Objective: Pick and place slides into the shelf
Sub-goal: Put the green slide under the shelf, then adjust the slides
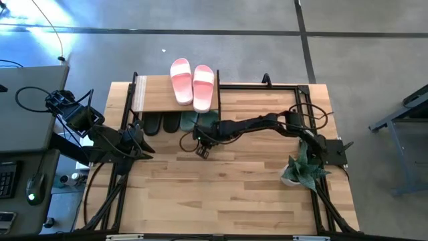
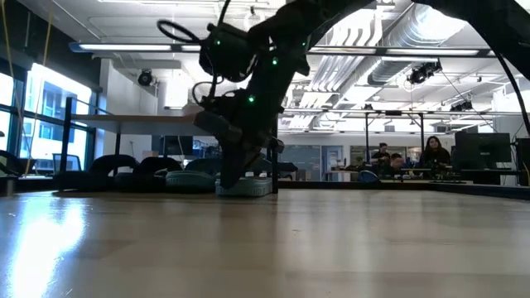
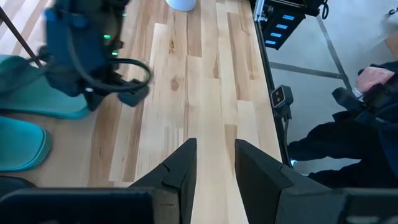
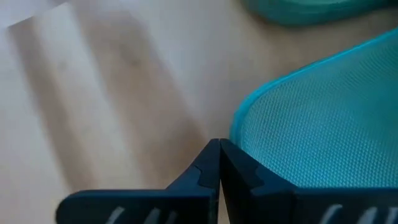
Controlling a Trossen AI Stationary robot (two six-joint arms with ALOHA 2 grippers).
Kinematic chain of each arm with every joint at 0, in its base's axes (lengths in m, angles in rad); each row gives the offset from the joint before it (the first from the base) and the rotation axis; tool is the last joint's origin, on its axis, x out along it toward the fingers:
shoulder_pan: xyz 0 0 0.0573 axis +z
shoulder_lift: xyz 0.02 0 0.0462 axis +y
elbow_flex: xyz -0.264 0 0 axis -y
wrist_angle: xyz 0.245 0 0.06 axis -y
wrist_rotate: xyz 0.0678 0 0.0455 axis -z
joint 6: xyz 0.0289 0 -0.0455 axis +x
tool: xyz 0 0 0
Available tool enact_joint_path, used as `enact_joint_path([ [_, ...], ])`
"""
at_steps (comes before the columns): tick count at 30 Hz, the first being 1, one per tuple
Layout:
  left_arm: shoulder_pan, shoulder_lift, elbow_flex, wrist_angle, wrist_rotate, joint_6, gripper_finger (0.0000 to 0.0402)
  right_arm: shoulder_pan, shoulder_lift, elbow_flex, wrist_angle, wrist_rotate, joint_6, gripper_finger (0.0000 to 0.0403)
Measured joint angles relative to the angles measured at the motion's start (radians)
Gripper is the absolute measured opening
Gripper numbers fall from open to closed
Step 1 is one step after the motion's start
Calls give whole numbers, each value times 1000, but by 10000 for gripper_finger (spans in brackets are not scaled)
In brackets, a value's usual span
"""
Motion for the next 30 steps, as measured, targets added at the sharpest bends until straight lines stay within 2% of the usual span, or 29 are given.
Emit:
enact_joint_path([
  [23, 0, 0, 0, 0, -24, 3, 95, -97, 0, 0, 44, -24, -18, 0],
  [30, 0, 0, 0, 0, -26, 3, 95, -90, 0, 0, 87, -85, -43, 0],
])
